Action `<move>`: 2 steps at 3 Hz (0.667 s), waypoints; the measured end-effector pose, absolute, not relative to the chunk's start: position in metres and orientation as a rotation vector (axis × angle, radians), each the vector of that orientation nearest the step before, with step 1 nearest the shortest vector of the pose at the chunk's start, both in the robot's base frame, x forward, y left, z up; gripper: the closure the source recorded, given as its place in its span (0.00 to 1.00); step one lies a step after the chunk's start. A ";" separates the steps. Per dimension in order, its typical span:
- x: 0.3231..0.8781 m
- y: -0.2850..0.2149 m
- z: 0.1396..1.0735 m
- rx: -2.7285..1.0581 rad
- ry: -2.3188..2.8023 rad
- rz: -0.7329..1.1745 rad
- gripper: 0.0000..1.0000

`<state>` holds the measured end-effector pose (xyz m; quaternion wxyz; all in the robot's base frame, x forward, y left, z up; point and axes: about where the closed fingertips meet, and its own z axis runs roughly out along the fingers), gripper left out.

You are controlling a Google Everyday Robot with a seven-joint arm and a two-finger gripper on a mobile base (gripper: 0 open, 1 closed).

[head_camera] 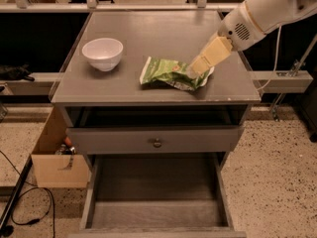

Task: Place green jalapeno chip bag into middle drawer

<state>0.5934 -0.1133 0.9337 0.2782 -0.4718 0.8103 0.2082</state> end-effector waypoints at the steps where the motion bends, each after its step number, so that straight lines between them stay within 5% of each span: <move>1: 0.594 -0.112 0.932 -1.259 2.176 0.559 0.00; 2: 0.590 -0.120 0.925 -1.203 2.177 0.549 0.00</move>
Offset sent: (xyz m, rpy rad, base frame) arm -0.0088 -0.0213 -0.0165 0.0400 -0.0357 -0.1074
